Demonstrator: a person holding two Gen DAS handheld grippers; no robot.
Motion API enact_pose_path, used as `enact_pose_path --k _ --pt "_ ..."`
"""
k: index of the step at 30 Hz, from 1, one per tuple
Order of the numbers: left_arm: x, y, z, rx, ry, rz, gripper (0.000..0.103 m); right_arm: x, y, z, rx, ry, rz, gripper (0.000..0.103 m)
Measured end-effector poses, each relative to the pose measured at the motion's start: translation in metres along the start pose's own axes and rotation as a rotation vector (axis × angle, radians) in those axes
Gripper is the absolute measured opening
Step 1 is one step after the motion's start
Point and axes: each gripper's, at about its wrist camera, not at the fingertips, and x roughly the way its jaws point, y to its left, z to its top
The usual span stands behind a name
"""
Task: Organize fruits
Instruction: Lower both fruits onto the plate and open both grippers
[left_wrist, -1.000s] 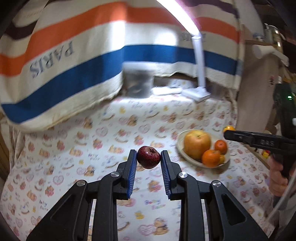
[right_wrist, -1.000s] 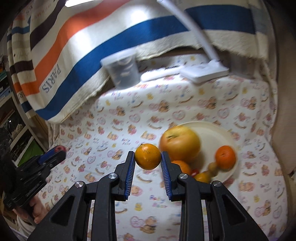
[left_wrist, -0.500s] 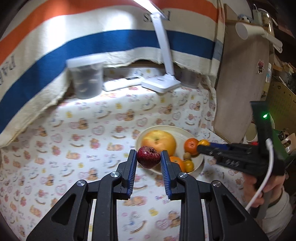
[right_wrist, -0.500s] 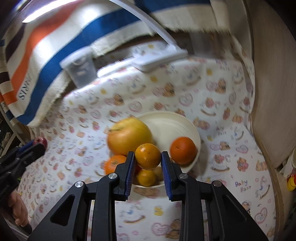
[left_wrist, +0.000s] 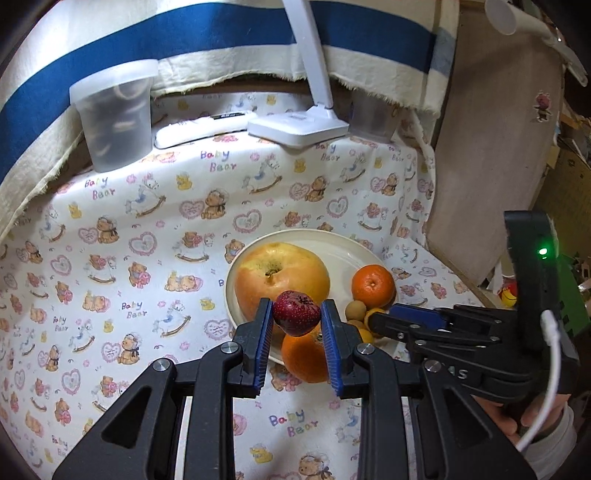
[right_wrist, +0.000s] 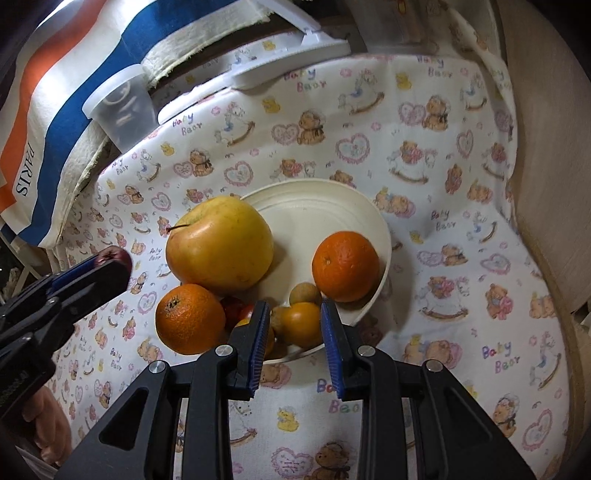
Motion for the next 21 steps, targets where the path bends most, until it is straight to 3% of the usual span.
enact_pose_path --k 7,11,21 --pt "0.006 0.001 0.002 -0.01 0.013 -0.015 0.025 -0.02 -0.006 0.004 0.035 -0.07 0.008 0.032" --pt "0.011 -0.004 0.008 -0.012 0.035 -0.06 0.025 -0.034 -0.016 0.007 0.066 -0.117 -0.007 0.032" --pt "0.033 -0.036 0.007 0.054 0.087 -0.098 0.025 -0.048 -0.034 0.012 0.135 -0.151 -0.004 0.032"
